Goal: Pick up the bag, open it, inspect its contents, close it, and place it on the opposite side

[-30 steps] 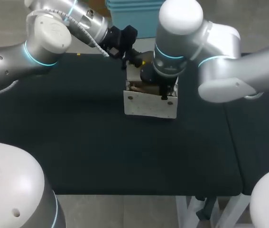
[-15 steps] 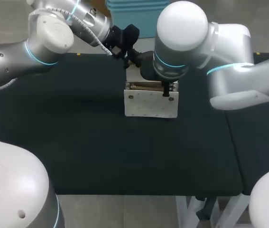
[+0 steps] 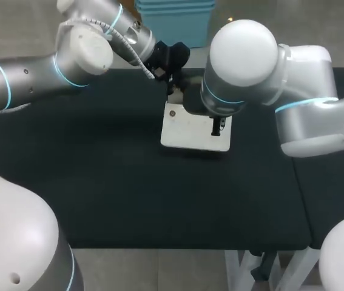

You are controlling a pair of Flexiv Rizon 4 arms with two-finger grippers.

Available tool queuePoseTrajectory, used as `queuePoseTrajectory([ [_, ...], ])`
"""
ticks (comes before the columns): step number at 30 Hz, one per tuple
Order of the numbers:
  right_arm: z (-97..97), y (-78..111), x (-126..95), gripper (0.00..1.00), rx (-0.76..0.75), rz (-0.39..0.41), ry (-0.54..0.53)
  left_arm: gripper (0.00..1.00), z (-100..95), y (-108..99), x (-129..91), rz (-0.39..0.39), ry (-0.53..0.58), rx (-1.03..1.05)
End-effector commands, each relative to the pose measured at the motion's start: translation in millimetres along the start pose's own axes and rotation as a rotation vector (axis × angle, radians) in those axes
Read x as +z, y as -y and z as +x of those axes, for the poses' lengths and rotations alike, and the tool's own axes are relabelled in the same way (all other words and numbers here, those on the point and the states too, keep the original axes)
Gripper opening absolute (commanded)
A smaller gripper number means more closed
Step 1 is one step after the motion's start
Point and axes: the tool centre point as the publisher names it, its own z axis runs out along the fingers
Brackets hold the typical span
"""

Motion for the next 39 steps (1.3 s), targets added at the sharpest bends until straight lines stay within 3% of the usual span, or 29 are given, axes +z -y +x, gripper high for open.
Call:
queuePoseTrajectory([
  [1, 7.8, 0.6, 8.3, 0.00, -0.005, -0.004, 0.009, 0.00, 6.7, -11.5, 4.8, 0.031, 0.015, 0.019],
  [6, 16.3, 0.3, 14.0, 0.00, -0.005, -0.026, 0.018, 0.00, 11.2, -24.0, 13.4, 0.012, 0.034, 0.049],
  [10, 23.4, -0.1, 17.2, 0.00, 0.010, -0.066, 0.037, 0.00, 14.8, -29.8, 11.6, 0.048, 0.041, 0.101],
  [25, 23.4, -0.1, 17.2, 0.00, 0.010, -0.066, 0.037, 0.00, 14.8, -29.8, 11.6, 0.048, 0.041, 0.101],
  [29, 46.0, -5.6, 21.2, 0.00, 0.020, -0.007, 0.073, 0.00, 17.9, -38.2, 16.8, 0.006, 0.089, 0.125],
  [33, 68.1, -8.0, 23.4, 0.00, 0.034, -0.003, 0.103, 0.00, 19.6, -49.2, 16.3, -0.009, 0.115, 0.136],
  [39, 81.7, -15.8, 27.4, 0.00, 0.047, -0.025, 0.136, 0.00, 21.6, -57.7, 20.2, -0.027, 0.132, 0.162],
])
